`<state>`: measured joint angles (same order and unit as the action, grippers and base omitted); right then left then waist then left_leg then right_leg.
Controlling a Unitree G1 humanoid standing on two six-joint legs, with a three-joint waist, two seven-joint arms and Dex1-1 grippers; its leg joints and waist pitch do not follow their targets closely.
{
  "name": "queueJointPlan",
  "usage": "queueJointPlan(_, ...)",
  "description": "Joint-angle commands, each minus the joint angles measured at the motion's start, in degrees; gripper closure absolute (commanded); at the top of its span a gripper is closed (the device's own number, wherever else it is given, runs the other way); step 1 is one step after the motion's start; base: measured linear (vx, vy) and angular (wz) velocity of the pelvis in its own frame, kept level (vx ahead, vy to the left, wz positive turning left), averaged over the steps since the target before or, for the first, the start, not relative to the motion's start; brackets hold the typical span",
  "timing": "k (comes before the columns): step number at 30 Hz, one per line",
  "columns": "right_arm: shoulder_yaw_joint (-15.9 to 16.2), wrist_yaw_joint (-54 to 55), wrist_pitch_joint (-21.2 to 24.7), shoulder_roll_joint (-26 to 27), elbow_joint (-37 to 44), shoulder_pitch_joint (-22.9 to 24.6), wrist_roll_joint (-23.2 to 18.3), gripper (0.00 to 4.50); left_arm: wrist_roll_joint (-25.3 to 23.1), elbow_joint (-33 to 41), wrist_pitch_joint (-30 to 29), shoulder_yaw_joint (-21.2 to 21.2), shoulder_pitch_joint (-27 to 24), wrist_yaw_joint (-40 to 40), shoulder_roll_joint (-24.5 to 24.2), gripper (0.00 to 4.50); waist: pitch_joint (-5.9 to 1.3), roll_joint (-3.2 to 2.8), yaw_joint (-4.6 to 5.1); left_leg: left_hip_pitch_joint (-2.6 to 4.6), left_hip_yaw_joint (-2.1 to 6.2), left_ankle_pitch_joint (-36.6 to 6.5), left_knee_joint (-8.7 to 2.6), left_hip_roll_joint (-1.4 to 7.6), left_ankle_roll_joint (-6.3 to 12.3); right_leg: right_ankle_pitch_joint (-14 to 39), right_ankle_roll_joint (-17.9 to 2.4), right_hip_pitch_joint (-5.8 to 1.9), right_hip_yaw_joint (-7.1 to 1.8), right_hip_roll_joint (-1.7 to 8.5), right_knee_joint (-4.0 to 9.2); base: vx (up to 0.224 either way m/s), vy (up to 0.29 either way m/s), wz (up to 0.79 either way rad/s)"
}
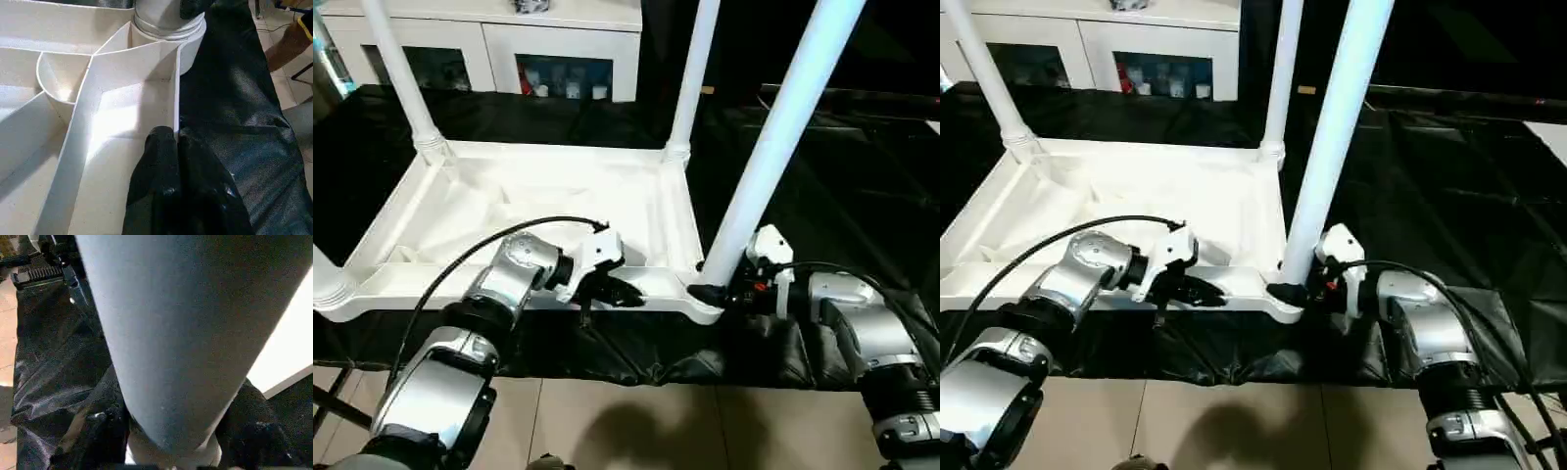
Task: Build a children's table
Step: Rotate leg to tighten
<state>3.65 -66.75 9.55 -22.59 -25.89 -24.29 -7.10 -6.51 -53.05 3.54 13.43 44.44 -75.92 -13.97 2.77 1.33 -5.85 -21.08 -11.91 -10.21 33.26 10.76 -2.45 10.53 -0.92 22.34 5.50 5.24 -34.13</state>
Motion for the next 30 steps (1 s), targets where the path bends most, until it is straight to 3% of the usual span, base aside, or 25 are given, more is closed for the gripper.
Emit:
queueJointPlan(1,6.4,-4.2,1.9,2.9,1.1,1.8,-0.2,2.54,1.0,1.6,0.1,-0.4,1.3,4.6,2.9,4.5,-3.4,0.22,-0.05,0.97,1.56,-11.7,-3.79,3.64,3.04,10.9,-13.6,-2.41,-3.36,4.67,3.89,0.0,0.0,0.0)
queueJointPlan(4,4.1,1.5,2.7,5.5,-0.4,1.6,-0.8,2.54,0.9,0.4,-1.3,-1.4,2.4,9.9,5.0,4.5,-3.3,0.2,-0.09,1.11,1.54,-12.3,-3.84,3.7,2.78,11.8,-13.5,-2.26,-3.4,4.65,4.0,0.0,0.0,0.0)
queueJointPlan(6,2.9,5.1,2.5,6.8,-1.8,1.1,-0.5,2.54,0.6,-0.3,-1.7,-1.7,2.9,12.4,5.9,4.5,-3.16,0.22,-0.08,1.31,1.66,-14.2,-3.98,3.58,1.83,15.6,-12.7,-2.12,-3.38,4.85,4.53,0.0,0.0,0.0)
queueJointPlan(11,-1.9,22.8,0.6,13.2,-9.7,-2.6,1.6,2.54,-0.4,-2.5,-3.6,-2.3,4.8,22.0,10.2,4.5,-2.93,0.12,1.16,1.6,2.21,-18.2,-4.36,3.51,-0.83,23.0,-10.5,-1.6,-3.39,5.08,5.4,0.0,0.0,0.0)
queueJointPlan(16,-5.5,38.5,0.6,19.7,-17.0,-6.9,2.2,2.55,-0.8,-4.6,-5.0,-3.0,6.7,30.9,14.1,4.5,-3.13,-0.02,1.92,1.42,2.18,-17.9,-4.37,3.27,-1.07,19.7,-10.9,-1.64,-3.48,4.78,5.15,0.0,0.0,0.0)
queueJointPlan(22,-8.7,48.6,-2.8,25.2,-22.6,-10.6,2.2,2.55,-1.9,-5.4,-4.6,-3.1,7.5,35.5,16.6,4.5,-3.34,-0.14,2.46,1.08,2.04,-15.3,-4.22,3.08,0.3,15.4,-11.5,-2.09,-3.39,4.59,4.8,0.0,0.0,0.0)
queueJointPlan(25,-9.8,48.2,-3.9,26.4,-24.0,-11.6,1.5,1.85,-2.1,-5.4,-3.6,-2.3,7.3,35.1,16.7,4.5,-3.41,-0.15,2.42,1.21,1.82,-14.4,-4.13,3.15,1.26,11.8,-12.5,-2.07,-3.49,4.5,4.45,0.0,0.0,0.0)
queueJointPlan(30,-7.5,44.1,-5.2,24.0,-24.1,-11.8,3.4,1.44,-1.3,-4.1,-2.2,-1.9,5.9,30.5,14.7,4.5,-3.28,-0.06,2.53,1.08,1.84,-15.1,-4.21,3.15,1.6,13.7,-12.3,-2.19,-3.45,4.64,4.65,0.0,0.0,0.0)
